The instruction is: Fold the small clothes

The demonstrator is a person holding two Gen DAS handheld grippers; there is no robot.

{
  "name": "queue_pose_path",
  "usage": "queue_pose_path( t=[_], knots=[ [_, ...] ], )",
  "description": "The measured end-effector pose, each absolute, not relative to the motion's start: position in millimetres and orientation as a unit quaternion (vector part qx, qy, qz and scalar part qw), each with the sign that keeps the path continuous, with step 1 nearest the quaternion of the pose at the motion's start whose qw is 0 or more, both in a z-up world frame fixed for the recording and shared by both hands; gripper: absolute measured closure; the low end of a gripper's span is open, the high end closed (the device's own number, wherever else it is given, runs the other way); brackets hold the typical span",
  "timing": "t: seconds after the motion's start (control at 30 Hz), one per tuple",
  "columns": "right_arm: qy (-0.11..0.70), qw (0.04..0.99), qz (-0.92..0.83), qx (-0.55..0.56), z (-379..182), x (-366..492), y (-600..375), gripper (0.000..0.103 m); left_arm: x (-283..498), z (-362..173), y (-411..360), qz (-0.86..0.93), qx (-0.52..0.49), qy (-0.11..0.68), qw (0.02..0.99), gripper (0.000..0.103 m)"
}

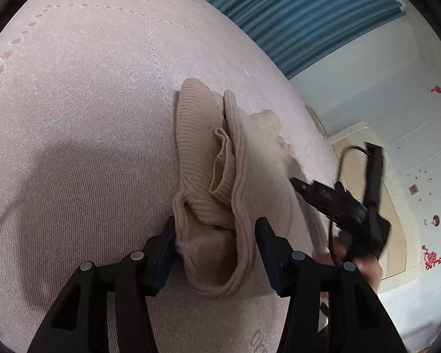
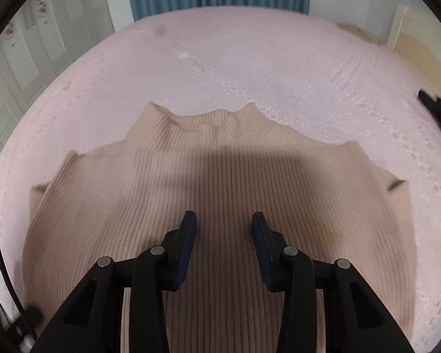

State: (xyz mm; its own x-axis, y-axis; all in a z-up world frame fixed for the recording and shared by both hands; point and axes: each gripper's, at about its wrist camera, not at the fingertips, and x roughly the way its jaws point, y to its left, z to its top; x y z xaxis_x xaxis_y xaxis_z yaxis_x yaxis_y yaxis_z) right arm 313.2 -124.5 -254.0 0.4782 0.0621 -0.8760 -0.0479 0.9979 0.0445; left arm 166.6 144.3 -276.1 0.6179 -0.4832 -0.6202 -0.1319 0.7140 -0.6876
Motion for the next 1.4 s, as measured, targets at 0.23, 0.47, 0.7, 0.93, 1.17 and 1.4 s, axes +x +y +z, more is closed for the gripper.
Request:
queue_pose_path(
  t=[0.23, 0.47, 0.7, 0.93, 1.17, 1.4],
  knots=[
    [0.523, 0.852, 0.011, 0.006, -255.8, 336.8, -120.4, 0.064, 166.2, -275.9, 148.0, -0.114, -0.373, 0.422, 0.819, 0.049],
    [0.501, 0.863, 0.032, -0.044, -234.5, 267.0, -117.7, 0.064, 154.7, -276.8, 146.8, -0.133, -0.373, 0.422, 0.816, 0.049],
    [0.482, 0.872, 0.055, -0.061, -231.4, 186.4, -119.2, 0.064, 153.5, -276.0, 137.9, -0.13, -0.362, 0.425, 0.82, 0.049],
    [0.459, 0.878, 0.134, -0.026, -227.6, 147.1, -137.7, 0.069, 173.9, -276.8, 134.2, -0.11, -0.399, 0.41, 0.813, 0.051],
    [0.373, 0.924, 0.049, 0.072, -199.5, 142.5, -240.2, 0.069, 185.5, -279.1, 131.4, -0.079, -0.419, 0.411, 0.806, 0.061],
    [0.373, 0.906, -0.043, 0.195, -220.3, 131.8, -334.5, 0.07, 204.1, -287.1, 140.0, -0.055, -0.452, 0.42, 0.785, 0.076]
  ],
)
